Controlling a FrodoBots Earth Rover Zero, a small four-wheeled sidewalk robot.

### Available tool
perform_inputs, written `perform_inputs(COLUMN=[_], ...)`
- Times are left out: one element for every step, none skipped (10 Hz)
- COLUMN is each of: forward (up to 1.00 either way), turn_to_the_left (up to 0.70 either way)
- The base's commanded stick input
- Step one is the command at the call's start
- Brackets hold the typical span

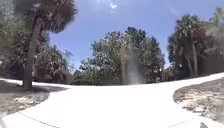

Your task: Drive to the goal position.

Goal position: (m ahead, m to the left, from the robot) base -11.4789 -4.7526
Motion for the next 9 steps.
perform_inputs(forward=[0.00, 0.00, 0.00, 0.00, 0.00, 0.00, 0.00, 0.00, 0.00], turn_to_the_left=[0.00, 0.25, 0.45, 0.45, 0.45, 0.45, 0.45, 0.45, 0.45])
